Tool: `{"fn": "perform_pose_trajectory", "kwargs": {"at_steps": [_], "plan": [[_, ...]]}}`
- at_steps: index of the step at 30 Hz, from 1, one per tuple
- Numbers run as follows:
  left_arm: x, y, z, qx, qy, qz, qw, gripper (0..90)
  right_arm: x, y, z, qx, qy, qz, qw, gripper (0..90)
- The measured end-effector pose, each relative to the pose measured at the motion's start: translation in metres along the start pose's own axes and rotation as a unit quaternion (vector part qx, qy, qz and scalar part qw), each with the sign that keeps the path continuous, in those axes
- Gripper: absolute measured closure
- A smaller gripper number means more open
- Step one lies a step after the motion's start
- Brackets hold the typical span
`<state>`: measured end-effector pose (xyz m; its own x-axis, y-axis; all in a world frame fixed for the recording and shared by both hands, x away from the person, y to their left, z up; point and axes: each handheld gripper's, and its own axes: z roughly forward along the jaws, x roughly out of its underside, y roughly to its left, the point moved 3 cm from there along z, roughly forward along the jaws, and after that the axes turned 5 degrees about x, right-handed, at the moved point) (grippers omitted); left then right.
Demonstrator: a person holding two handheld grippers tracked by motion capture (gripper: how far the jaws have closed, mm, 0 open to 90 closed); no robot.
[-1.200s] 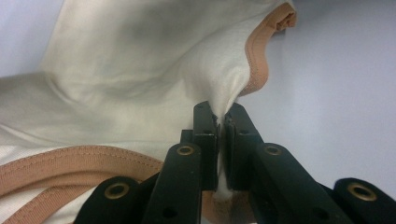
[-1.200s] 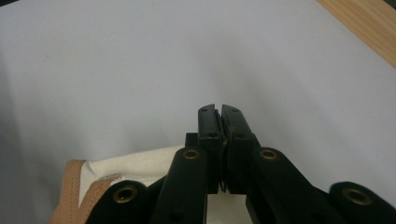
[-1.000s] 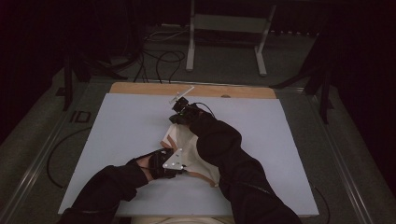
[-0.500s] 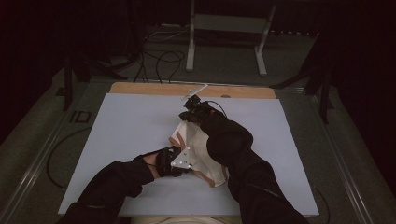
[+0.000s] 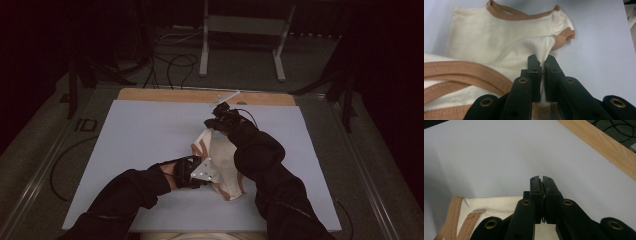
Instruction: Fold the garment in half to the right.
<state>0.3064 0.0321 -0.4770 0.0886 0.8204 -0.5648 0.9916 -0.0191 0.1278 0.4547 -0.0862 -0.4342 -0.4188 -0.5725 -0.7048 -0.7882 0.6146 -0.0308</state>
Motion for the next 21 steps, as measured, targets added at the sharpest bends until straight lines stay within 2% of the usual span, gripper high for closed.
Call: {"fn": "perform_pose_trajectory", "kwargs": {"at_steps": [6,13,21], "plan": [[-0.008,0.001,0.003,0.005,0.006,0.01,0.9999,85.3,0.01,-0.008,-0.012,0.005,-0.007,0.013,0.9999,88.2],[-0.014,0.001,0.01,0.014,0.012,0.012,0.9998,85.3,0.025,-0.016,-0.023,0.01,-0.014,0.026,0.9995,88.2],[-0.02,0.002,0.02,0.025,0.02,0.014,0.9994,85.2,0.045,-0.026,-0.027,0.012,-0.019,0.042,0.9989,88.1]]}}
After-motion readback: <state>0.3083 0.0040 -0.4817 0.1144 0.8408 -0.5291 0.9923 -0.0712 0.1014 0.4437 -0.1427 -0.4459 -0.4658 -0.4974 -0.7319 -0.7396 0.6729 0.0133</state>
